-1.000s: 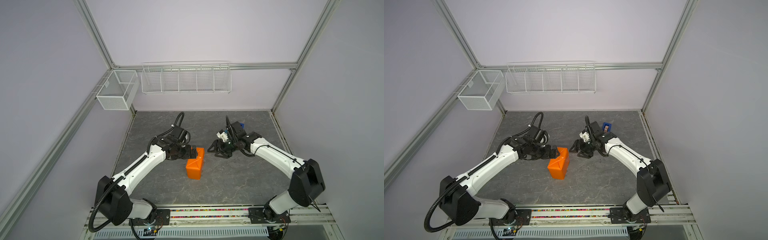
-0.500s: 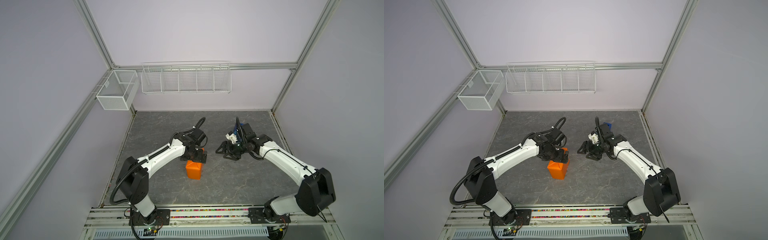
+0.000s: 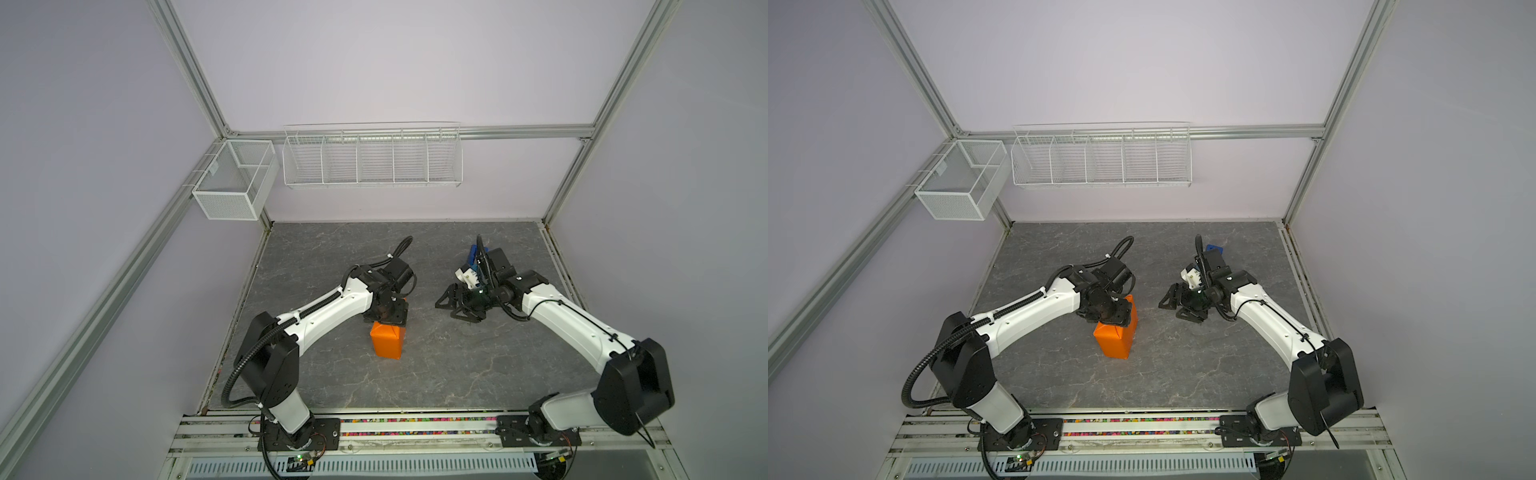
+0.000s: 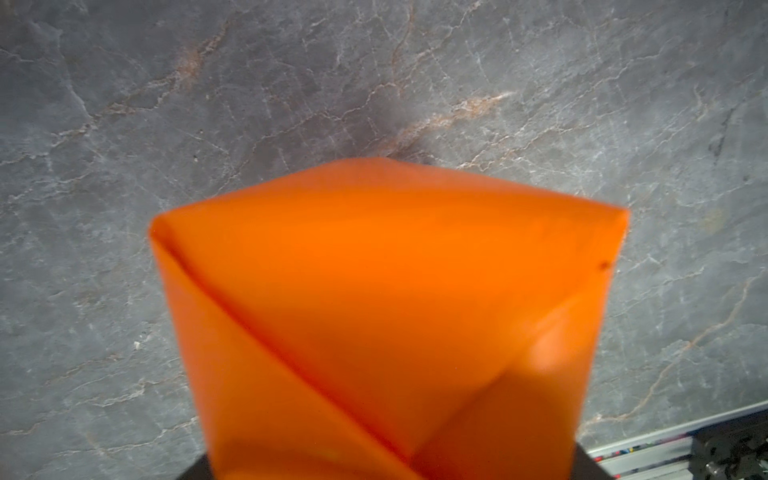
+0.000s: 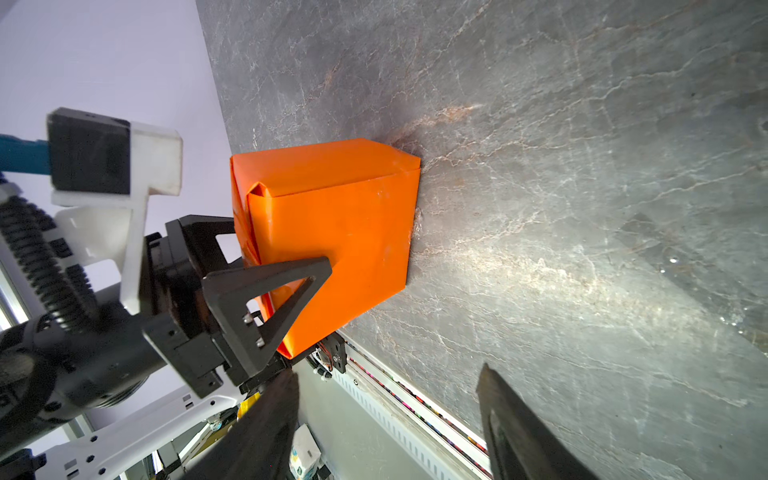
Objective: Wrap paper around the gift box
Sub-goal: 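Open both grippers and lift them away from the taped orange box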
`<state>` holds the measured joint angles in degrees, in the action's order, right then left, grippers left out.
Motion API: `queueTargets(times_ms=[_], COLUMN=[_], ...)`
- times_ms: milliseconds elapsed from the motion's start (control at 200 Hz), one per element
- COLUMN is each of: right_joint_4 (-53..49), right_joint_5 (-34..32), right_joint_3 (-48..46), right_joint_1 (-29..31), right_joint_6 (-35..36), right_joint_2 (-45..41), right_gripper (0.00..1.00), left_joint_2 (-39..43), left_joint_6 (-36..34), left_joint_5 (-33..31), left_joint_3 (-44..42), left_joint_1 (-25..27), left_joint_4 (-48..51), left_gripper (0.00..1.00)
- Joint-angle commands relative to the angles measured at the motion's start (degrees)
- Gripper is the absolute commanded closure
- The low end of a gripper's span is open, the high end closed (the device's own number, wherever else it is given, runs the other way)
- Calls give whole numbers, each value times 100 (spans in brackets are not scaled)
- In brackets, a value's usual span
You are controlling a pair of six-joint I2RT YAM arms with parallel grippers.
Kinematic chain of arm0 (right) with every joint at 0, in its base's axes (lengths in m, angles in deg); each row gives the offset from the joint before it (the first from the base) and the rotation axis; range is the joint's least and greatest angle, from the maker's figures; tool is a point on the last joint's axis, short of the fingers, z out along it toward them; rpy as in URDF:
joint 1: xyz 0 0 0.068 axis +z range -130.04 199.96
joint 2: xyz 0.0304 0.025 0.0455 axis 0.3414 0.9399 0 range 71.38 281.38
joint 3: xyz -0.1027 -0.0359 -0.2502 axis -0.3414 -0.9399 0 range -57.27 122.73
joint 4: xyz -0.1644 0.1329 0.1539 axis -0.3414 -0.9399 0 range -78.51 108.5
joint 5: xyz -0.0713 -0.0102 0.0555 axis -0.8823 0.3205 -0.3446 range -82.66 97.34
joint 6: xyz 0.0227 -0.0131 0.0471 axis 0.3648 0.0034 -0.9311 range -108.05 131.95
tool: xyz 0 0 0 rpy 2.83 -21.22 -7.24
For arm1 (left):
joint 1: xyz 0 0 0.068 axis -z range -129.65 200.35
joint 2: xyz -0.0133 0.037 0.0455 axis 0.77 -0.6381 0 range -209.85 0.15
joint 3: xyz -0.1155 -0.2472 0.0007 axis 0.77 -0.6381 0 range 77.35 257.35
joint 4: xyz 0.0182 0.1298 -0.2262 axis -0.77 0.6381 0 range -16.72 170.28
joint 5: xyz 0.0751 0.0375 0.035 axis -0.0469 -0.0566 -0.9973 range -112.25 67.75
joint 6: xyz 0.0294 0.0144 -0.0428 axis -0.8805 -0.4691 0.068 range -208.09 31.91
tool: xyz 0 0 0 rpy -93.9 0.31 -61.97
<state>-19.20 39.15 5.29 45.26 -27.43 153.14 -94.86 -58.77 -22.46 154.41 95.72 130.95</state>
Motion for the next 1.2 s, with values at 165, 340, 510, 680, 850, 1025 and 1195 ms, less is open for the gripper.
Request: queueTargets(times_ms=[165, 340, 510, 680, 850, 1025, 1195], right_joint_4=[-160, -190, -269, -331, -377, -432, -428], right_joint_5=[42, 61, 42, 17, 12, 14, 4], right_joint_3=[-43, -8, 12, 2, -34, -68, -160], right_joint_1=[-87, -145, -240, -366, -588, -801, -994], right_joint_6=[124, 151, 205, 271, 352, 479, 592], right_joint_2=[-157, -132, -158, -173, -203, -167, -107], right_gripper=[29, 29, 29, 29, 29, 29, 29], left_joint_2=[696, 882, 970, 821, 267, -320, -657], left_joint_6=[30, -58, -190, -144, 58, 547, 698], left_joint_5=[-243, -112, 400, 1172, 2753, 3691, 3773], left_joint_3=[516, 727, 751, 574, 52, -420, -850], left_joint_1=[-198, -415, -758, -1086, -1393, -1463, -1624], left_joint_4=[449, 432, -20, -848, -2179, -3583, -4153], left_gripper=[52, 53, 55, 56, 54, 49, 37])
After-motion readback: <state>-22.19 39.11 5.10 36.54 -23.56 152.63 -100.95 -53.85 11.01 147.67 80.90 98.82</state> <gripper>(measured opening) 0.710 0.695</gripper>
